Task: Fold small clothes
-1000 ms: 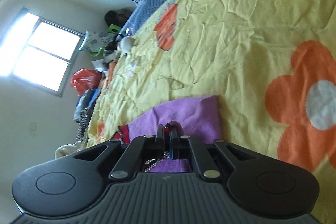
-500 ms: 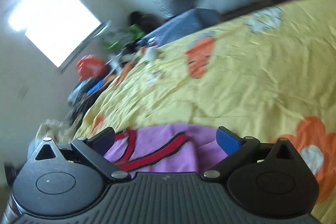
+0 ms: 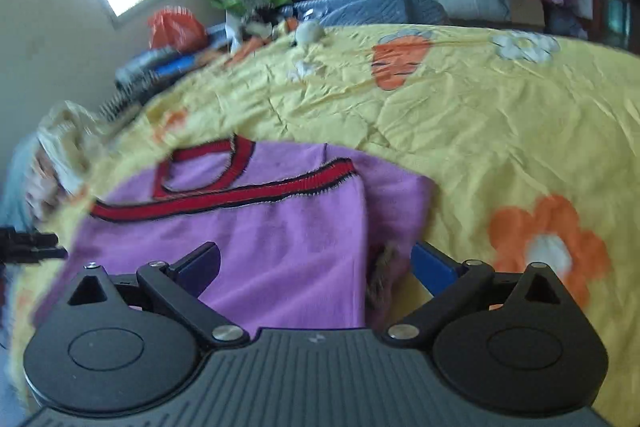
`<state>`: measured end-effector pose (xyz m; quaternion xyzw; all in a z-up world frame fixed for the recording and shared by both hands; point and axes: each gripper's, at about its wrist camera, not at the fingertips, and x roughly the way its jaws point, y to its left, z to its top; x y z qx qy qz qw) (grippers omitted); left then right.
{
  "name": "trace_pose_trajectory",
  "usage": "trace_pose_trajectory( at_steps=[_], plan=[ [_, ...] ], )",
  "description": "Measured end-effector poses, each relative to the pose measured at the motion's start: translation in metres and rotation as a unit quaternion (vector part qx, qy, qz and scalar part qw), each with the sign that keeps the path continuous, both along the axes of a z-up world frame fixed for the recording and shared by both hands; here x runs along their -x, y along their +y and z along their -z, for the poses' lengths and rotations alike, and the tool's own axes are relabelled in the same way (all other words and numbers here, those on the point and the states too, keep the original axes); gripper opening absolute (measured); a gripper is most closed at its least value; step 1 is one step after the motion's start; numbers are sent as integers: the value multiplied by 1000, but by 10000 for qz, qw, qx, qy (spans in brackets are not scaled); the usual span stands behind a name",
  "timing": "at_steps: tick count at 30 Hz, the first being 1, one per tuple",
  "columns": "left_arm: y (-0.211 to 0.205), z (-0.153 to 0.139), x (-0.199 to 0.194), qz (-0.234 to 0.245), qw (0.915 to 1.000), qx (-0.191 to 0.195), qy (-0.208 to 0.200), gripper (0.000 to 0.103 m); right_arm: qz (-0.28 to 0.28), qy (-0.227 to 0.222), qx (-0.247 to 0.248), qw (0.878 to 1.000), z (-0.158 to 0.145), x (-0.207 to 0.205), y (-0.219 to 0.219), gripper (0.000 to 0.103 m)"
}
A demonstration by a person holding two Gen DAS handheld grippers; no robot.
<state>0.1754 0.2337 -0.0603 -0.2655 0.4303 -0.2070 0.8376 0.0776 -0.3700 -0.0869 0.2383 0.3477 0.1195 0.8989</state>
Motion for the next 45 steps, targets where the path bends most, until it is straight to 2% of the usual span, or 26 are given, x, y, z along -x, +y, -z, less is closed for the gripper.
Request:
trace_pose_trajectory(
  at_steps=[2,5,8,12,16,19,23,25,27,29,31,32,33,34,36,38,42,45],
  plan=[
    [15,4,30,25,9994,258,214,86,117,-47,-621,9980,8,39,-20,102],
    [26,19,66,30,9979,431,489,88,385,247,-1305,9904,33,79,-35,102],
    [29,36,79,-65,9964,444,713,89,439,427,-1827,9813,56,92,-35,102],
    [32,56,70,-270,9917,746,1009,89,633,367,-2200,9728,67,94,-33,102],
    [28,68,56,-257,9876,998,1182,91,413,299,-2672,9623,63,89,-19,101],
    [24,73,49,-271,9839,1206,1288,93,808,587,-2710,9574,69,90,-16,100],
    [14,75,42,-294,9835,1234,1286,93,1083,364,-2926,9494,74,92,-16,100],
    [11,76,41,-387,9824,1290,1292,92,1168,349,-2874,9500,73,86,-11,100],
    [10,75,40,-522,9823,1230,1310,79,1178,260,-2761,9535,72,79,-3,100],
    [8,78,39,-548,9830,978,1456,32,1188,172,-2604,9580,71,72,6,99],
    [10,88,38,-632,9785,1044,1663,14,1095,218,-2732,9555,74,67,9,89],
    [12,92,39,-695,9769,1117,1684,11,1059,337,-2937,9494,82,63,10,57],
    [14,94,39,-737,9760,1187,1671,10,1066,502,-3098,9435,90,61,10,12],
    [15,95,40,-756,9760,1204,1649,9,1060,567,-3163,9410,97,60,11,7],
    [14,93,40,-701,9782,1158,1575,9,988,470,-2962,9489,100,62,14,6],
    [15,88,39,-676,9776,1203,1590,8,1033,368,-2981,9482,97,65,10,6],
    [18,63,40,-626,9809,1194,1401,8,1005,24,-2771,9556,70,70,-16,4],
    [14,50,45,-487,9842,1049,1342,8,821,-94,-2336,9688,47,73,-32,3]
  ],
)
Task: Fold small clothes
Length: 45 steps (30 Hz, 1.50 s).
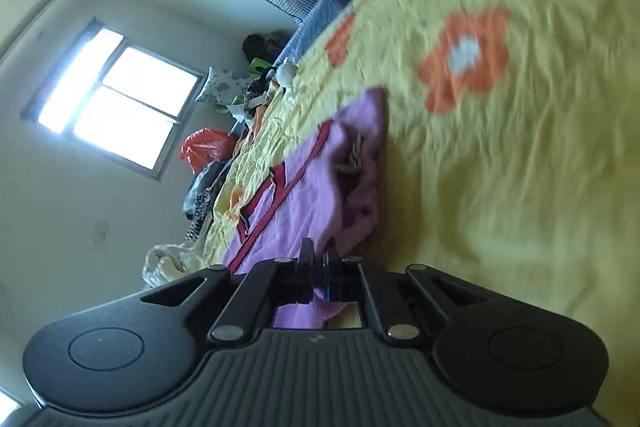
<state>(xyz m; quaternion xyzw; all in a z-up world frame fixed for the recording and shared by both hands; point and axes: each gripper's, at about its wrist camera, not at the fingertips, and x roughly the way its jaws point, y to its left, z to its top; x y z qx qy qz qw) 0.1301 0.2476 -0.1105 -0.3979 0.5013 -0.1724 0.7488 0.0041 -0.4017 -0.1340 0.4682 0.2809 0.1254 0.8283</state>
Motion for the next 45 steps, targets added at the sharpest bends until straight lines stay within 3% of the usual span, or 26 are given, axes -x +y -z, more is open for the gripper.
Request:
trace_pose_trajectory(
  at_steps=[4,8,9,11,13,14,15,17,22,24,25,26,28,29,30,31,32,33,34,35,38,40,45],
  plan=[
    [-4,-1,10,58,9999,-91,93,8,-121,-40,469,9988,-17,7,-14,2],
    [5,21,19,-21,9994,-185,305,7,-490,140,837,9952,-7,17,-9,2],
    [9,26,20,-79,9990,-266,337,7,-627,205,697,9954,2,16,-9,2],
    [15,35,21,-169,9988,-181,411,7,-328,427,162,9984,18,30,-18,6],
    [17,37,20,-190,9988,-198,417,7,116,601,-147,9980,25,47,-21,46],
    [16,36,19,-174,9988,-210,410,7,143,618,-187,9978,25,53,-19,103],
    [15,35,17,-154,9988,-246,402,7,172,342,-232,9990,22,61,-15,103],
    [13,34,14,-117,9987,-287,395,7,103,231,-492,9985,19,65,-4,103],
    [14,37,11,-99,9989,-176,412,7,308,294,-921,9948,33,40,16,102],
    [16,39,10,-100,9990,-12,431,17,313,392,-785,9957,30,22,24,102],
    [17,39,9,-121,9991,94,405,29,355,483,-740,9955,29,15,27,102],
    [18,40,9,-143,9987,293,385,51,395,532,-673,9955,27,9,29,102],
    [16,40,5,-124,9971,705,267,81,360,568,-434,9968,24,-4,36,102],
    [12,37,3,-106,9972,706,228,85,381,579,-393,9968,23,-7,37,102],
    [7,34,2,-149,9980,579,184,83,328,575,-316,9973,23,-11,40,102],
    [2,30,0,-162,9991,373,137,68,313,575,-182,9977,22,-14,43,101],
    [-3,28,-3,-106,9997,183,145,30,362,560,-131,9977,22,-15,45,98],
    [-7,32,-7,-31,9996,123,256,7,233,523,-185,9982,25,-19,47,81],
    [-9,37,-9,-3,9993,148,330,5,21,607,-343,9976,33,-24,49,58],
    [-13,38,-11,46,9996,9,287,5,-72,794,-559,9953,43,-27,50,6],
    [-15,30,-8,80,9995,-233,183,5,-125,602,-41,9981,42,-25,55,6],
    [-12,19,-6,65,9995,-286,93,5,-22,439,-140,9989,36,-19,49,6],
    [-3,-3,-2,85,9991,-399,-64,5,-83,137,135,9998,15,-11,44,5]
  ],
)
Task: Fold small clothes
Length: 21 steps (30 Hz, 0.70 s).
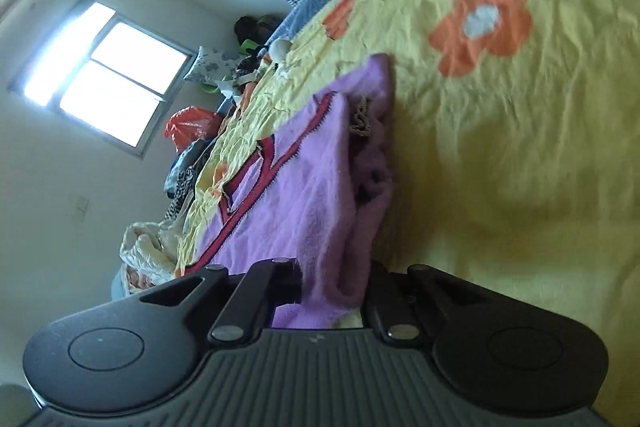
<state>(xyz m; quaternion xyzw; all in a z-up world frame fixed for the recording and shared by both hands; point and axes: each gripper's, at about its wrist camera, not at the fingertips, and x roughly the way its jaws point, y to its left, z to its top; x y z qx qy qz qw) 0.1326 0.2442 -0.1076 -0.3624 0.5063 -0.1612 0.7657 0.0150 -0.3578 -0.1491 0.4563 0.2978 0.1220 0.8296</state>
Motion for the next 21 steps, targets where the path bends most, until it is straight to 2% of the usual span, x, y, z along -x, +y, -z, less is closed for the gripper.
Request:
trace_pose_trajectory(
  at_steps=[5,9,11,12,13,14,15,16,17,18,19,21],
  plan=[
    [2,-1,13,72,10000,-44,39,6,11,-129,108,9999,-9,15,0,5],
    [4,18,31,4,9997,27,225,6,-30,-57,174,9998,-6,39,2,5],
    [6,31,38,2,9993,19,373,8,-171,37,405,9990,-1,51,4,5],
    [9,37,41,-20,9989,33,477,9,-206,147,485,9985,4,53,3,9],
    [15,38,44,-122,9983,131,550,20,-159,279,611,9976,6,57,0,12],
    [19,32,47,-197,9984,-22,529,21,-79,433,799,9958,5,62,-3,25],
    [20,18,51,-218,9983,-394,376,27,-13,429,935,9947,0,70,-7,43],
    [20,1,55,-281,9960,-827,210,46,43,324,1228,9919,-11,78,-9,50],
    [18,-16,58,-364,9921,-1203,-11,70,97,166,1704,9852,-26,85,-6,58],
    [13,-34,62,-443,9865,-1551,-284,82,131,-95,2148,9765,-40,92,-1,57],
    [5,-49,65,-520,9798,-1832,-612,96,127,-306,2372,9709,-51,95,5,57],
    [-26,-69,65,-390,9647,-2321,-1180,96,-40,-502,2554,9655,-63,86,18,57]
  ],
)
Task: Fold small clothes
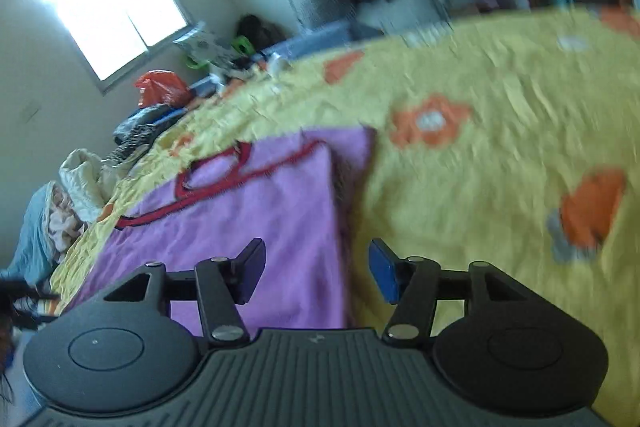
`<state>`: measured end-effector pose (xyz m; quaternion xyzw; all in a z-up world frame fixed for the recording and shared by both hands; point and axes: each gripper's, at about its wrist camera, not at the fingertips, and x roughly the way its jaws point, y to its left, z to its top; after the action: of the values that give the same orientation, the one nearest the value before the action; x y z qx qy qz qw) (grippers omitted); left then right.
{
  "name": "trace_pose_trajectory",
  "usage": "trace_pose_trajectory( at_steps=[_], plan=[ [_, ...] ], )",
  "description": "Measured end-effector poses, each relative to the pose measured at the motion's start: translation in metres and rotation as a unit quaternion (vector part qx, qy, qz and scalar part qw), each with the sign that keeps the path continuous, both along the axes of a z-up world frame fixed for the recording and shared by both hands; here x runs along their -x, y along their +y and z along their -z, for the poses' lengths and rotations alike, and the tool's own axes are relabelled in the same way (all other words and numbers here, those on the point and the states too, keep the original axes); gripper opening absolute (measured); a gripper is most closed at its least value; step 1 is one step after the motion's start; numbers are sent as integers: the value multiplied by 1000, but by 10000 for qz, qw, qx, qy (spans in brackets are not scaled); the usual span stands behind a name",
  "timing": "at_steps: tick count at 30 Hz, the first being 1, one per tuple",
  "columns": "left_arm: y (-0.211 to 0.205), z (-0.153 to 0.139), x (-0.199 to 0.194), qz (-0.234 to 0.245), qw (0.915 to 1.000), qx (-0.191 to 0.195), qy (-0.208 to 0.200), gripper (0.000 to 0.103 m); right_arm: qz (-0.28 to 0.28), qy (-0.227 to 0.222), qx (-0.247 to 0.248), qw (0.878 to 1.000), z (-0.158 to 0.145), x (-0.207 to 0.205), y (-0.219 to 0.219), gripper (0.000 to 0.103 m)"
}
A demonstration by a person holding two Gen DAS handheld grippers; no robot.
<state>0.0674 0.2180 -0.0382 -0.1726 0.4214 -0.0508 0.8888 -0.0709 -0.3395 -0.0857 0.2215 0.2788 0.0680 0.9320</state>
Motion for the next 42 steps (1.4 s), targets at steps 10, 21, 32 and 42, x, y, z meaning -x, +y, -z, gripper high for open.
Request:
trace_pose_trajectory(
  at_steps=[10,21,32,42],
  plan=[
    [-128,80,-43,456,9860,-1602,-22,97,-549,507,1314,9885,31,-77,78,56],
    [-130,73,-47,387,9868,-1575,-14,99,-211,286,1906,9810,11,-93,91,84],
    [-135,70,-92,492,9830,-1768,-27,103,-339,608,1836,9805,21,-174,110,88],
    [-104,64,-111,595,9900,-1276,-26,102,398,923,1791,9787,32,-167,61,99]
  ],
)
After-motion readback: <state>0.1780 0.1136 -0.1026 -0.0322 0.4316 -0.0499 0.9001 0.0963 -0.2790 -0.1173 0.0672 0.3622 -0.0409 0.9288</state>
